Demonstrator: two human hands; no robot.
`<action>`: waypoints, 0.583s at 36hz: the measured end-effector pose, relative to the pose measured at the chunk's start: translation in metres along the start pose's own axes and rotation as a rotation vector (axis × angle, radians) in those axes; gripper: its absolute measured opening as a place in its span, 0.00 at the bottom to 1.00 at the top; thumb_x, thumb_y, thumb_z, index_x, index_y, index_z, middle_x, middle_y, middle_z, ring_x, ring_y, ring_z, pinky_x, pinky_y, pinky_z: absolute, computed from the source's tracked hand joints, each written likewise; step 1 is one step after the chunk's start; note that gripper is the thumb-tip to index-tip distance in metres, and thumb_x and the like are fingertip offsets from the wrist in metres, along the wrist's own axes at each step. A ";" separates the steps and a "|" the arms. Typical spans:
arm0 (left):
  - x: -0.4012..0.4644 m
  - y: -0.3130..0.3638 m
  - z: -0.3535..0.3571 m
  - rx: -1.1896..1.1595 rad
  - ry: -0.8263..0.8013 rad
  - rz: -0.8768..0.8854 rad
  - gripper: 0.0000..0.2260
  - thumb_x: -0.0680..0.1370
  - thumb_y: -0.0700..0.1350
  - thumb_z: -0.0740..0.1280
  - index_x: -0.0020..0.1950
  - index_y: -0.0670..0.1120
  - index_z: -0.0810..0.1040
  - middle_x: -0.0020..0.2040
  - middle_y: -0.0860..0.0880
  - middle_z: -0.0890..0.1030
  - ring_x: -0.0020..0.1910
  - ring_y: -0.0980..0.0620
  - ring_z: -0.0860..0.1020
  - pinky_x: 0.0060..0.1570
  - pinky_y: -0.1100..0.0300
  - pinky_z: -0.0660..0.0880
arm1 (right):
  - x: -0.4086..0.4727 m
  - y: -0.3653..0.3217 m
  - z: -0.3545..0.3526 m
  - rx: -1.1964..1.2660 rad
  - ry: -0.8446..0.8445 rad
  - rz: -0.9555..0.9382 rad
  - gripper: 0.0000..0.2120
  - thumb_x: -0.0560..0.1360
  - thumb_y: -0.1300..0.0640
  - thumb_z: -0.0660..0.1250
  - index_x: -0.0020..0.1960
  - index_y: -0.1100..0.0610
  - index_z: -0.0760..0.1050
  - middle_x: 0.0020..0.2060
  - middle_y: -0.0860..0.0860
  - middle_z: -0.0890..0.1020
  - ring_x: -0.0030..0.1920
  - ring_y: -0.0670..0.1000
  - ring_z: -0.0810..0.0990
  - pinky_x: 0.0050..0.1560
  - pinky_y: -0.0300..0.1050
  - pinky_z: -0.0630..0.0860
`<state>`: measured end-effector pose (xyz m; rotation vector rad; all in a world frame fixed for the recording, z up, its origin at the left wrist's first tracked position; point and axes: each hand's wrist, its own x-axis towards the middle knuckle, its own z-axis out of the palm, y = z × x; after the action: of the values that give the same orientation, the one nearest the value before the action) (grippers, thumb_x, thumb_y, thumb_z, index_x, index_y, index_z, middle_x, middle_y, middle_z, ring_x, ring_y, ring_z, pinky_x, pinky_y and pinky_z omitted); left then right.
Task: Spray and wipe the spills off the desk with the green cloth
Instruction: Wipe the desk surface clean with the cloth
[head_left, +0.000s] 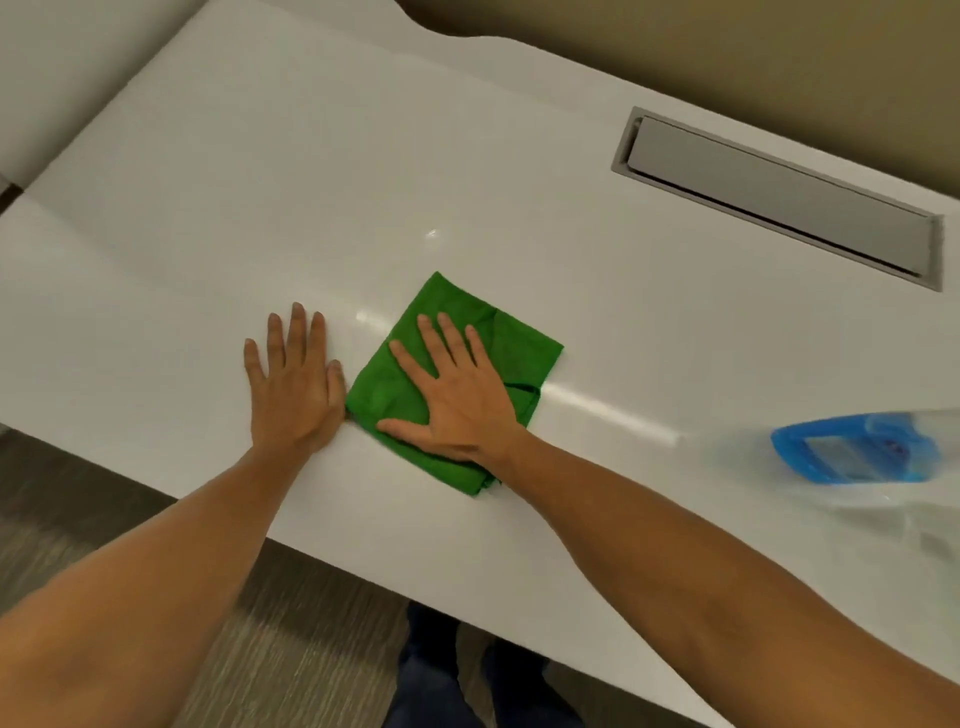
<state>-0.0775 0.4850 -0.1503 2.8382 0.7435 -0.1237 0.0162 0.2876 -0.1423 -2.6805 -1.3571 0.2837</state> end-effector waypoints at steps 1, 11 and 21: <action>0.000 0.000 0.000 -0.005 0.005 0.000 0.30 0.80 0.53 0.45 0.82 0.45 0.51 0.83 0.44 0.50 0.82 0.41 0.47 0.78 0.37 0.45 | -0.012 -0.003 0.003 0.005 0.001 -0.011 0.46 0.73 0.22 0.50 0.82 0.48 0.56 0.82 0.60 0.55 0.82 0.62 0.49 0.79 0.67 0.48; -0.001 0.000 0.001 0.025 -0.009 -0.006 0.31 0.80 0.57 0.42 0.82 0.48 0.48 0.83 0.45 0.48 0.82 0.42 0.45 0.78 0.39 0.43 | -0.164 -0.001 0.031 0.067 0.078 0.168 0.41 0.76 0.24 0.53 0.82 0.45 0.56 0.83 0.57 0.54 0.83 0.59 0.47 0.79 0.67 0.51; -0.002 0.001 0.000 0.080 -0.032 0.005 0.37 0.79 0.68 0.41 0.82 0.48 0.46 0.83 0.47 0.46 0.82 0.42 0.43 0.77 0.39 0.40 | -0.193 0.080 0.017 -0.029 0.088 0.579 0.43 0.77 0.25 0.50 0.83 0.49 0.55 0.82 0.59 0.55 0.82 0.61 0.50 0.80 0.66 0.50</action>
<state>-0.0783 0.4831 -0.1498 2.9054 0.7409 -0.2026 -0.0368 0.0852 -0.1526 -3.0100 -0.5372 0.1924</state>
